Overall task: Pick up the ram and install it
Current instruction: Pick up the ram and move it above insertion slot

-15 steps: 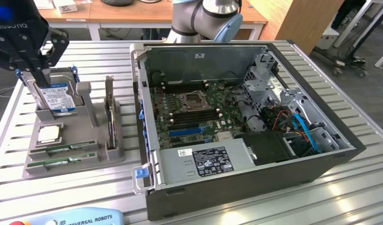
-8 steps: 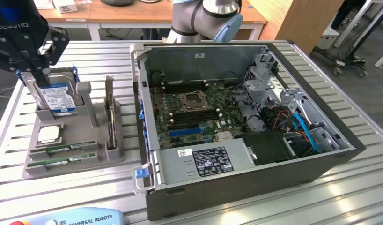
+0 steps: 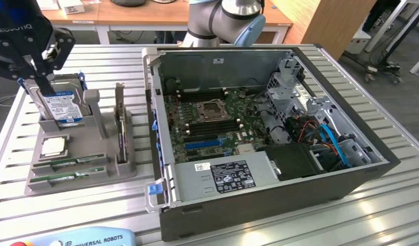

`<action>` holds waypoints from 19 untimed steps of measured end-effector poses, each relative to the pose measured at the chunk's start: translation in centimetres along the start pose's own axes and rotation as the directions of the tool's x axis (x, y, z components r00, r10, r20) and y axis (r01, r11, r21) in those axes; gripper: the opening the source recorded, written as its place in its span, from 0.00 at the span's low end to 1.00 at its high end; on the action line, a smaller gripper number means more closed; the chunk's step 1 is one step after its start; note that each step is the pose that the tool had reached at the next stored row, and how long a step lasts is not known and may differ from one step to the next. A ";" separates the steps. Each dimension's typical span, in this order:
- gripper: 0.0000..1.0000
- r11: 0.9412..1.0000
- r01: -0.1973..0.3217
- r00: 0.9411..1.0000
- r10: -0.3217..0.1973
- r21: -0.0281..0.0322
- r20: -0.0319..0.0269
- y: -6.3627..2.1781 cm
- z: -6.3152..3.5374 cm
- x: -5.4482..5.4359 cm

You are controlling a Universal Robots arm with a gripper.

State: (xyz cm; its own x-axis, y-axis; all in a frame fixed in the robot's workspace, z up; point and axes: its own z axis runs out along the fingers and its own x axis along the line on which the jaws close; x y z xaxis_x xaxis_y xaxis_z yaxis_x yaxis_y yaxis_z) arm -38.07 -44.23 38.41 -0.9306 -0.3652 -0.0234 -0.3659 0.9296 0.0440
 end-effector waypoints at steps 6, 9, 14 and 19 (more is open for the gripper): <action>0.10 0.996 0.093 0.996 -0.093 -0.002 -0.004 0.00 0.01 0.0; 0.10 0.990 0.139 0.990 -0.139 -0.004 -0.006 0.00 0.02 0.0; 0.10 0.972 0.234 0.972 -0.234 -0.007 -0.010 0.00 0.03 0.0; 0.10 0.950 0.311 0.950 -0.311 -0.009 -0.013 0.00 0.04 0.0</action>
State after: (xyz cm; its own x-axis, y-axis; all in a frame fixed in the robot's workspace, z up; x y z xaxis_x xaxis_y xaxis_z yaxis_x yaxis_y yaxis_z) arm -38.07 -44.23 38.37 -0.7705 -0.6370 -0.0232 -0.6374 0.7693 0.0437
